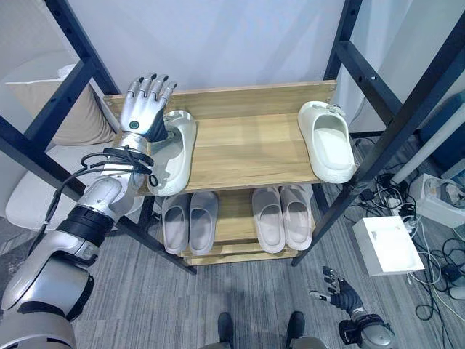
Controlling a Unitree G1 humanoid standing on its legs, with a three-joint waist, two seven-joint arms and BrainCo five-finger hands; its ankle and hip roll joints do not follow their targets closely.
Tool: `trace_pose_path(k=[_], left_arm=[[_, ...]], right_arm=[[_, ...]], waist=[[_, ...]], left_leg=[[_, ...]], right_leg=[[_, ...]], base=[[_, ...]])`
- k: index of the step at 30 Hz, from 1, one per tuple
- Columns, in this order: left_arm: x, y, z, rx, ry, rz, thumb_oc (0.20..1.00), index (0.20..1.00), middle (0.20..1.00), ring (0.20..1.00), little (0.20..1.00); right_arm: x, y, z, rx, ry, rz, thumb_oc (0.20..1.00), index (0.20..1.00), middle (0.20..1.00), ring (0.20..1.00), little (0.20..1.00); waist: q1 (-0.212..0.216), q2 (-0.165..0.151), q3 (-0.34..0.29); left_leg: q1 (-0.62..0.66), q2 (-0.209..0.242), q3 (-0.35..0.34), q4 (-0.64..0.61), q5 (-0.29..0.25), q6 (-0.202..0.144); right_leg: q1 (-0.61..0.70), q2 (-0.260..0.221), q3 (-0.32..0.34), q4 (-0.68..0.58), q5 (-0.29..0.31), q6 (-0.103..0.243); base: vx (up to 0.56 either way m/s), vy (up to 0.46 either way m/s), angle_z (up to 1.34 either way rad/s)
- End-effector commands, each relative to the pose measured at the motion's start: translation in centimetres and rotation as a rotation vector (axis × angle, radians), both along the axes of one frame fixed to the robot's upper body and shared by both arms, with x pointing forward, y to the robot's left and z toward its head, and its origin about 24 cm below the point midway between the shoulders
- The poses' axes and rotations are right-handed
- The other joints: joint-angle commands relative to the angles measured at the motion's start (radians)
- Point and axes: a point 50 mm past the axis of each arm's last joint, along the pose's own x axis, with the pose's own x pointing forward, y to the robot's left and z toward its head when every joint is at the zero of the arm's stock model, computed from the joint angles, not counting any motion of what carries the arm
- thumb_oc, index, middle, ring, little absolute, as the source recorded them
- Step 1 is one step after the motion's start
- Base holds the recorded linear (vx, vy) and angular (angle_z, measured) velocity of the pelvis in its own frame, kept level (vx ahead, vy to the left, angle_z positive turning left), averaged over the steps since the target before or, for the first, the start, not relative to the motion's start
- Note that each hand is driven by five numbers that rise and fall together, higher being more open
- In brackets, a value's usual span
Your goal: Arrange the slippers neatly on the shoe rack.
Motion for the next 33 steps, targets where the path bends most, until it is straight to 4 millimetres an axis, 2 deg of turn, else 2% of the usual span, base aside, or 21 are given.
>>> trace_pose_path(k=[1, 5, 6, 14, 16, 20, 21, 22, 24, 28, 33], left_arm=[[0.6, 2.4, 5.6, 0.060, -0.152, 0.135, 1.000, 1.000, 1.000, 1.000, 1.000], [0.8, 2.8, 5.1, 0.054, -0.129, 0.159, 1.000, 1.000, 1.000, 1.000, 1.000], [0.7, 3.2, 5.2, 0.049, -0.129, 0.174, 0.200, 0.200, 0.200, 0.200, 0.200], [0.5, 3.4, 6.1, 0.001, -0.145, 0.156, 0.200, 0.200, 0.200, 0.200, 0.200], [0.7, 2.6, 5.7, -0.039, -0.128, 0.116, 0.200, 0.200, 0.200, 0.200, 0.200], [0.8, -0.6, 6.2, -0.039, -0.142, -0.013, 0.200, 0.200, 0.200, 0.200, 0.200], [0.7, -2.6, 6.4, -0.031, -0.144, -0.086, 0.200, 0.200, 0.200, 0.200, 0.200], [0.7, -2.6, 6.4, -0.030, -0.144, -0.087, 0.200, 0.200, 0.200, 0.200, 0.200], [0.8, -4.7, 6.3, -0.043, -0.145, -0.161, 0.200, 0.200, 0.200, 0.200, 0.200], [1.4, -8.0, 5.4, -0.053, -0.107, -0.250, 0.200, 0.200, 0.200, 0.200, 0.200], [2.0, -9.3, 5.1, -0.104, -0.082, -0.266, 0.200, 0.200, 0.200, 0.200, 0.200]], right_arm=[[2.4, -0.3, 2.9, 0.037, -0.180, -0.007, 1.000, 1.000, 1.000, 1.000, 1.000], [2.5, -0.4, 3.1, 0.044, -0.189, -0.016, 1.000, 1.000, 1.000, 1.000, 1.000], [2.5, -0.4, 3.3, 0.046, -0.203, -0.015, 1.000, 1.000, 1.000, 1.000, 1.000], [2.3, -0.3, 3.1, 0.054, -0.192, -0.021, 1.000, 1.000, 1.000, 1.000, 1.000], [2.4, -0.2, 3.0, 0.059, -0.188, -0.021, 1.000, 1.000, 1.000, 1.000, 1.000], [2.4, -0.2, 2.9, 0.062, -0.179, -0.021, 1.000, 1.000, 1.000, 1.000, 1.000], [2.4, -0.2, 2.8, 0.064, -0.175, -0.020, 1.000, 1.000, 1.000, 1.000, 1.000], [2.4, -0.2, 2.8, 0.064, -0.174, -0.021, 1.000, 1.000, 1.000, 1.000, 1.000], [2.5, -0.3, 2.8, 0.065, -0.176, -0.020, 1.000, 1.000, 1.000, 1.000, 1.000], [2.7, -0.6, 3.0, 0.060, -0.181, -0.028, 1.000, 1.000, 1.000, 1.000, 1.000], [2.4, -1.4, 3.1, 0.058, -0.181, -0.063, 1.000, 1.000, 1.000, 1.000, 1.000]], waist=[[0.001, -0.012, 0.049], [0.000, -0.016, 0.056], [0.000, -0.018, 0.060], [0.004, -0.017, 0.065], [0.006, -0.015, 0.063], [0.006, -0.012, 0.060], [0.005, -0.012, 0.058], [0.006, -0.011, 0.058], [0.002, -0.011, 0.055], [-0.019, -0.011, 0.052], [-0.042, -0.004, 0.051]], left_leg=[[0.080, -0.041, -0.004, -0.008, -0.111, -0.013], [0.075, -0.039, -0.005, -0.008, -0.109, -0.013], [0.072, -0.039, -0.005, -0.008, -0.109, -0.012], [0.065, -0.043, -0.014, -0.008, -0.108, -0.011], [0.067, -0.044, -0.017, -0.007, -0.110, -0.011], [0.073, -0.047, -0.024, -0.007, -0.114, -0.009], [0.075, -0.047, -0.025, -0.006, -0.115, -0.009], [0.076, -0.047, -0.025, -0.006, -0.115, -0.009], [0.078, -0.047, -0.024, -0.006, -0.115, -0.009], [0.088, -0.049, -0.011, -0.005, -0.121, -0.007], [0.098, -0.048, 0.016, -0.006, -0.124, -0.005]], right_leg=[[0.016, 0.016, -0.020, 0.049, -0.090, 0.073], [0.008, 0.016, -0.019, 0.051, -0.088, 0.072], [0.003, 0.017, -0.019, 0.052, -0.088, 0.073], [-0.001, 0.014, -0.026, 0.058, -0.089, 0.073], [0.004, 0.010, -0.029, 0.058, -0.091, 0.072], [0.013, 0.009, -0.034, 0.056, -0.094, 0.071], [0.016, 0.010, -0.034, 0.055, -0.096, 0.070], [0.017, 0.010, -0.035, 0.055, -0.096, 0.070], [0.020, 0.011, -0.033, 0.054, -0.097, 0.070], [0.022, 0.011, -0.019, 0.055, -0.097, 0.070], [0.018, 0.012, 0.005, 0.056, -0.093, 0.071]], base=[[0.01, -0.004, -0.15], [0.00, -0.002, -0.06], [0.00, 0.000, 0.00], [0.00, 0.000, 0.00], [0.00, 0.000, 0.00], [0.01, 0.003, 0.03], [0.00, 0.002, 0.05], [0.00, -0.002, 0.07], [0.00, -0.003, 0.06], [0.00, 0.001, 0.01], [0.00, 0.011, -0.11]])
